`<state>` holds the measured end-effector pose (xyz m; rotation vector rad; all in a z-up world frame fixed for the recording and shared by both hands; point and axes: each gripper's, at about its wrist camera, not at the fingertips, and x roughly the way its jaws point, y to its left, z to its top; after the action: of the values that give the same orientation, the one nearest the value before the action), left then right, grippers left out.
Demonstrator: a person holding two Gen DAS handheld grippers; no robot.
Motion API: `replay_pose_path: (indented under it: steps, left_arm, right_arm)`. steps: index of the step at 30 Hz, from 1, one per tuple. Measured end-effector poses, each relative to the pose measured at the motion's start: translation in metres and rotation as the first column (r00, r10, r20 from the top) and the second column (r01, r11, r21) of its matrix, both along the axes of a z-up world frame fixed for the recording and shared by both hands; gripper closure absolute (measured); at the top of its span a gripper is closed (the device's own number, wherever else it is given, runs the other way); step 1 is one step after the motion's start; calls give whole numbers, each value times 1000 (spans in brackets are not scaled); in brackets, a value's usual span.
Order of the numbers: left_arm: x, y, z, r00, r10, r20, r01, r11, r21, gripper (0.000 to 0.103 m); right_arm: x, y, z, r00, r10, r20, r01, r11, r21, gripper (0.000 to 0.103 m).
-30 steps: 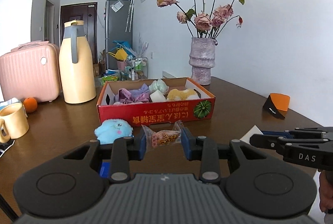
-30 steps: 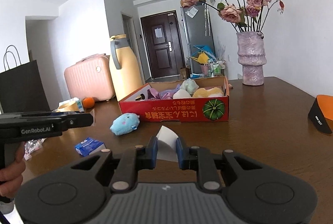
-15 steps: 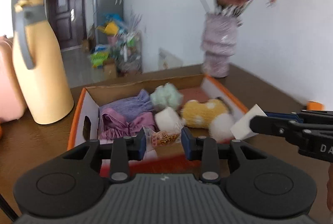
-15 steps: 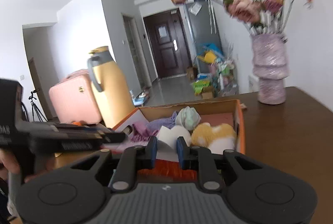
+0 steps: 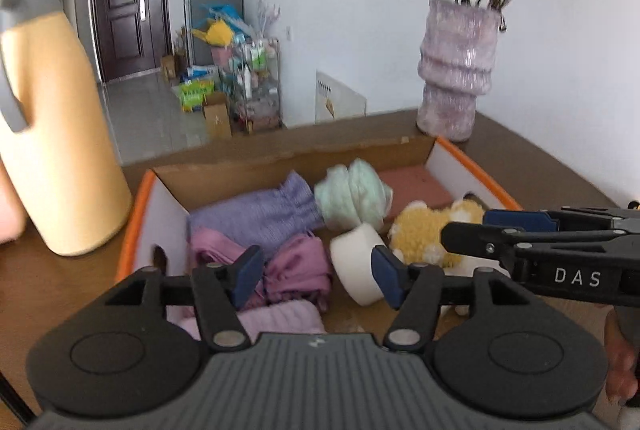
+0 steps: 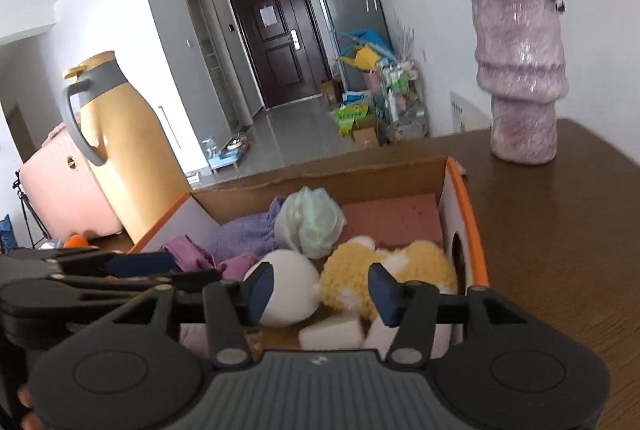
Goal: Organize soft objects
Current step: 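Move both tools back to the blue milk carton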
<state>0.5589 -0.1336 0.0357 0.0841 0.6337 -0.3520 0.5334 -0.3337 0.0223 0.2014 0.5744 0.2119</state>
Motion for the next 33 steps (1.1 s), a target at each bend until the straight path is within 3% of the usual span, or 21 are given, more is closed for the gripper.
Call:
replay_pose_path:
  steps: [8,11,15,20,26,29,33]
  left_arm:
    - [-52,41,48,987,102,125,-101,995,-12,29]
    - [-99,58,57,967,135,215,-137,991,-8,25]
    - [-172,76,55,923,191,334,-201,980,-7,19]
    - [-257,95,40,893,210,397,-212,976,-37,16]
    - [-322,118,1,919,284,272,-266,958,-105,17]
    - [-345,127,-18,929,302,214,-287,953,-99,18]
    - [-368,136,-27,927,306,215,-296,952,-76,21]
  right_arm:
    - [-51,2,43,996,8,92,-2,998,-68,48]
    - [-93,5,58,987,22,157,-2,991,-131,42]
    - [-154,10,61,971,16,239,31,981,-193,36]
    - [-227,20,52,959,25,283,42,973,-229,30]
    - [-301,39,25,958,33,283,15,986,-167,26]
    - [-326,47,7,966,37,257,-6,992,-122,26]
    - [-353,68,-9,966,93,239,-49,982,-185,26]
